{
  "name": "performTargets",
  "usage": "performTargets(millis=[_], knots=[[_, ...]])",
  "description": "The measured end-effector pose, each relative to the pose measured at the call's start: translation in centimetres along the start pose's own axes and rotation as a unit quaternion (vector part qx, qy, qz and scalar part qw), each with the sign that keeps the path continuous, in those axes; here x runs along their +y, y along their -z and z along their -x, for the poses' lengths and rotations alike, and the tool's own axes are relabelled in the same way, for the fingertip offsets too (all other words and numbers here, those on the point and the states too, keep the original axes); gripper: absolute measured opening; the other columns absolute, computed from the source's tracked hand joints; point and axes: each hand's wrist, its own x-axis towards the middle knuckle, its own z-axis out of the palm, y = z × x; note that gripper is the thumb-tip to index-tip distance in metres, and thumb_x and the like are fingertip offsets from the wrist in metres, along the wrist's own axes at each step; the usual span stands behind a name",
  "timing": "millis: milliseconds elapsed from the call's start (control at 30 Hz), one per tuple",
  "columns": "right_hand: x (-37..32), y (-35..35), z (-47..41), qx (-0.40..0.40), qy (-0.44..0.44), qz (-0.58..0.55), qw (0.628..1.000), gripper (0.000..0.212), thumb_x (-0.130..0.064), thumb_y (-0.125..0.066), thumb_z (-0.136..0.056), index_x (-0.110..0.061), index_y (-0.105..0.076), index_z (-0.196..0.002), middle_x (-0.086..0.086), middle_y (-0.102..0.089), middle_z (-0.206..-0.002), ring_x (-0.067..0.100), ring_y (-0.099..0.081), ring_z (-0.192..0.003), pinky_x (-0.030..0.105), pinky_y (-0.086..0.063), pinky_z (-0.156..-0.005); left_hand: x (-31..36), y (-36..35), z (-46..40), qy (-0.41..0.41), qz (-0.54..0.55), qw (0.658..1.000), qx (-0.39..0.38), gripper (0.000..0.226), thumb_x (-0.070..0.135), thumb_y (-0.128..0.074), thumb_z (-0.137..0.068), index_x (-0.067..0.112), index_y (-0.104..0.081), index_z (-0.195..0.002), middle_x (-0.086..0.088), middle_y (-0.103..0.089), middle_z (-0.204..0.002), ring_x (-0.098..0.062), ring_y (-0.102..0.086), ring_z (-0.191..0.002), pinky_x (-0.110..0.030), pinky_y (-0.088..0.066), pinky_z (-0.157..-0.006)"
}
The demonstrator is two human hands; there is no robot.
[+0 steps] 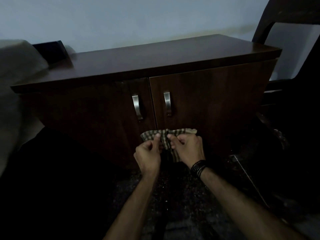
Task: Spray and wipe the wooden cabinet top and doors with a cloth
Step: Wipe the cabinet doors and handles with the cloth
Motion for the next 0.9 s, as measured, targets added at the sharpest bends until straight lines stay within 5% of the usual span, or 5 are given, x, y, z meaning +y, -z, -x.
performTargets(millis=[233, 667, 900], knots=[[-6.8, -0.6, -1.9, 0.057, 0.053, -0.051, 0.996, 0.05, -0.057, -0.06, -0.09, -0.019, -0.073, -0.06, -0.009, -0.068, -0.054, 0.002, -0.066, -0.053, 0.036, -0.058, -0.06, 4.2, 2.3, -2.1, -0.095, 0.051, 0.99, 0.091, 0.049, 0.052, -0.068, -0.086, 0.012, -0.068, -0.058, -0.003, -0.062, -0.051, -0.004, -0.047, -0.043, -0.019, -0.038, -0.044], [-1.9, -4.4, 1.6, 0.002, -0.005, 0.003, 1.0, 0.048, -0.057, -0.062, -0.089, -0.018, -0.075, -0.063, -0.008, -0.069, -0.057, 0.004, -0.067, -0.056, 0.036, -0.058, -0.062, -2.8, 2.6, -1.3, 0.028, 0.035, 0.997, 0.063, 0.045, 0.048, -0.069, -0.087, 0.02, -0.068, -0.052, 0.008, -0.066, -0.051, 0.002, -0.056, -0.046, -0.013, -0.04, -0.048], [-7.3, -8.0, 0.1, -0.011, 0.135, 0.043, 0.99, 0.058, -0.064, -0.051, -0.09, -0.017, -0.072, -0.063, -0.002, -0.068, -0.058, 0.011, -0.065, -0.055, 0.036, -0.054, -0.055, -2.8, 7.2, -4.2, 0.012, -0.028, 0.986, 0.161, 0.063, 0.057, -0.054, -0.094, 0.01, -0.048, -0.052, 0.002, -0.047, -0.045, -0.009, -0.043, -0.045, -0.031, -0.033, -0.053]])
